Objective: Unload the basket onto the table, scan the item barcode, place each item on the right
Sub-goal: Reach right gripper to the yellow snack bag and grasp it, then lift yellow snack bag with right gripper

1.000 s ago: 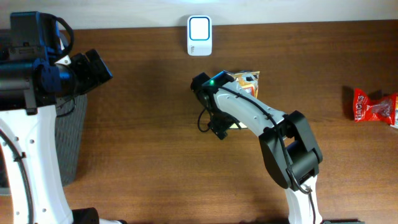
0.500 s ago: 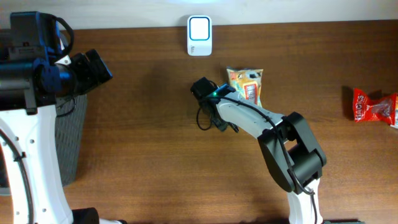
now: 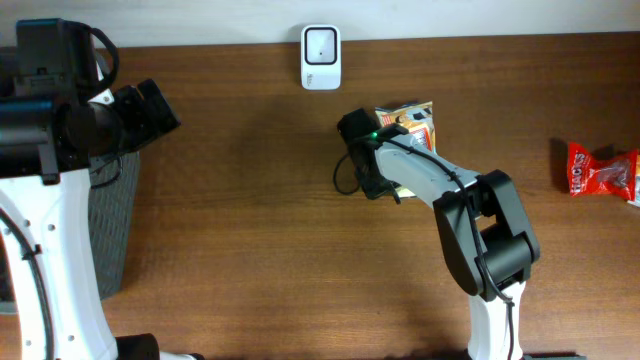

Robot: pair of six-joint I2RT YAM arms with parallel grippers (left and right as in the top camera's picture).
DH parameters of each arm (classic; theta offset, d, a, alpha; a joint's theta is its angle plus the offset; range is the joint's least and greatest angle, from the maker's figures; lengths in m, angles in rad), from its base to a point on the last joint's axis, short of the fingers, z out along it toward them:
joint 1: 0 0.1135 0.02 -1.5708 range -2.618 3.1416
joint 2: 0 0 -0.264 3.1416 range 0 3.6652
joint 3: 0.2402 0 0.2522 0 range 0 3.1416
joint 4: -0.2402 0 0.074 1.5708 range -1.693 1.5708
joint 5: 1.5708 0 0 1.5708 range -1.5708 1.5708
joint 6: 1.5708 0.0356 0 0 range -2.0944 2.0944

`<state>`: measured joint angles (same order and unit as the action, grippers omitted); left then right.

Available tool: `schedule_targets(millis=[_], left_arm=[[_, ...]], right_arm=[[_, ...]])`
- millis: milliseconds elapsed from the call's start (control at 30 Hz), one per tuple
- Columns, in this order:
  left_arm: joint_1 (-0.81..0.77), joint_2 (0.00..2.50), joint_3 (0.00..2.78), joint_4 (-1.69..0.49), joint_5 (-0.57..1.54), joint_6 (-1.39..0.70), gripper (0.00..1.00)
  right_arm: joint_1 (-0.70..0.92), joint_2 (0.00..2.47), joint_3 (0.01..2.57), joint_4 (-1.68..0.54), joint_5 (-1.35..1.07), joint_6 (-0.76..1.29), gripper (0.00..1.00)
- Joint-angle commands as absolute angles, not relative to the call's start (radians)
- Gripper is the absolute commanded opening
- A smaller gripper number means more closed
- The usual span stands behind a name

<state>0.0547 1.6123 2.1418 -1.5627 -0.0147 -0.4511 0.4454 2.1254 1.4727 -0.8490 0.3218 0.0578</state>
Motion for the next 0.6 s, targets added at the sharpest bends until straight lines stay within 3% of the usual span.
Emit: schedule_targets(millis=[0, 167, 200, 233, 333, 367, 433, 567], left_arm=[[0.057, 1.610, 2.141, -1.561, -0.015, -0.459, 0.99], [0.057, 1.610, 2.141, -1.561, -0.015, -0.459, 0.99], [0.057, 1.610, 2.141, -1.561, -0.015, -0.459, 0.99], [0.057, 1.610, 2.141, -1.561, -0.015, -0.459, 0.99], [0.057, 1.610, 2.141, -1.561, -0.015, -0.459, 0.99], [0.057, 1.610, 2.141, -1.561, -0.015, -0.459, 0.99], [0.057, 1.610, 2.141, -1.561, -0.015, -0.459, 0.99], [0.057, 1.610, 2.141, -1.561, -0.015, -0.459, 0.99]], right_arm=[[0.449, 2.138, 1.550, -0.912, 0.206, 0.095, 0.04], [0.435, 2.114, 1.752, -1.011, 0.199, 0.113, 0.04], [0.422, 2.114, 1.797, -1.018, 0.209, 0.114, 0.17], [0.404, 2.114, 1.832, -1.017, 0.225, 0.113, 0.38], [0.338, 2.114, 1.865, -1.000, 0.231, 0.114, 0.73], [0.311, 2.114, 1.864, -1.003, 0.225, 0.114, 0.91], [0.233, 2.119, 1.862, -1.029, 0.163, 0.112, 0.98], [0.080, 2.137, 1.851, -1.085, -0.185, -0.039, 0.96]])
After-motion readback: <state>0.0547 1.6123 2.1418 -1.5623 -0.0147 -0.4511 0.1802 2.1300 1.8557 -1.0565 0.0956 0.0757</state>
